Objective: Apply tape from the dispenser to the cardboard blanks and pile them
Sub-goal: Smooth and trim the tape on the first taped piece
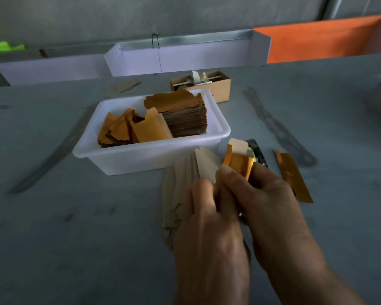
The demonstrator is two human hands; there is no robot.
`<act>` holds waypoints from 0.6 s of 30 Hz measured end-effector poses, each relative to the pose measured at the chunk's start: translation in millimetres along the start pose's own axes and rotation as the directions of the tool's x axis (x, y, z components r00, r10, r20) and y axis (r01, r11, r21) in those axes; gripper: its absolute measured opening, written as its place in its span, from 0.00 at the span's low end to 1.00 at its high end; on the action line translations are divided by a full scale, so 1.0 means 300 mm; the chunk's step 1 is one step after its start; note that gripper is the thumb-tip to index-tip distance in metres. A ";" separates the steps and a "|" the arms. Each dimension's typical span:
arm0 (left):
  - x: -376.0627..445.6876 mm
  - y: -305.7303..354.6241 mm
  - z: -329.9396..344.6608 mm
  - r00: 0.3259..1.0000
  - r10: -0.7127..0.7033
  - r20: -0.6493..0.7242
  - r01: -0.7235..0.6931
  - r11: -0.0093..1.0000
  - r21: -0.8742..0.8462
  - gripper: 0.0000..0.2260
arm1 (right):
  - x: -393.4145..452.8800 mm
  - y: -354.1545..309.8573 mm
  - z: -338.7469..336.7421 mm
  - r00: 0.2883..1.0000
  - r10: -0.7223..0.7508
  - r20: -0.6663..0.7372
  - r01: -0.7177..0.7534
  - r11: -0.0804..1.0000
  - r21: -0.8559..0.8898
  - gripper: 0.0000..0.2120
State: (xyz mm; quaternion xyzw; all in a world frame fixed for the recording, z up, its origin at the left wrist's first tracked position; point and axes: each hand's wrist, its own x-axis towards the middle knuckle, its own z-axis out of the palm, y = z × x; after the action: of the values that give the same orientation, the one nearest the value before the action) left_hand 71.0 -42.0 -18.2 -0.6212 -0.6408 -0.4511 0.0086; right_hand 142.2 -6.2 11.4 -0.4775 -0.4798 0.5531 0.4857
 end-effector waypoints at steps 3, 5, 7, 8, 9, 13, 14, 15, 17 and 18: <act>0.014 -0.005 -0.045 0.996 -0.086 -0.012 0.084 0.990 -0.111 0.13 | 0.004 -0.001 0.003 0.999 0.018 0.027 -0.019 0.998 0.059 0.09; 0.030 -0.025 -0.084 0.976 -0.219 -0.019 0.208 0.946 -0.247 0.09 | 0.000 0.001 0.010 0.998 0.015 0.060 -0.023 0.991 0.128 0.09; 0.047 -0.034 -0.111 0.894 -0.419 0.162 0.448 0.811 -0.376 0.10 | -0.002 -0.002 0.017 0.997 0.014 0.071 -0.026 0.984 0.174 0.08; 0.050 -0.037 -0.118 0.845 -0.471 0.252 0.534 0.735 -0.418 0.12 | -0.002 -0.003 0.020 0.998 0.015 0.065 -0.027 0.982 0.188 0.08; 0.054 -0.040 -0.121 0.816 -0.481 0.319 0.577 0.693 -0.432 0.10 | 0.001 -0.002 0.020 0.998 0.014 0.059 -0.025 0.982 0.189 0.08; 0.070 -0.029 -0.119 0.831 -0.419 0.365 0.550 0.715 -0.431 0.03 | 0.016 0.002 0.000 0.999 0.002 0.052 -0.005 0.998 0.061 0.08; 0.075 -0.026 -0.115 0.822 -0.430 0.374 0.566 0.692 -0.449 0.03 | 0.023 -0.004 -0.011 0.999 -0.003 0.054 0.003 1.000 0.005 0.09; 0.083 -0.023 -0.112 0.808 -0.447 0.384 0.588 0.657 -0.472 0.02 | 0.033 -0.013 -0.025 0.998 -0.015 0.058 0.018 0.998 -0.061 0.11; 0.091 -0.020 -0.099 0.792 -0.478 0.378 0.610 0.620 -0.494 0.02 | 0.071 -0.029 -0.065 0.997 -0.065 0.043 0.072 0.973 -0.218 0.12; 0.093 -0.017 -0.096 0.792 -0.487 0.368 0.611 0.624 -0.488 0.02 | 0.094 -0.035 -0.092 0.994 -0.110 0.008 0.107 0.945 -0.308 0.11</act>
State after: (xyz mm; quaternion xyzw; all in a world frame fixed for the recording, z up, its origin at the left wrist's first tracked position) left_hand 44.7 -36.0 11.8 -0.4077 -0.6267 -0.5408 -0.3855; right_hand 168.5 24.5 17.8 -0.5231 -0.5834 0.4415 0.4372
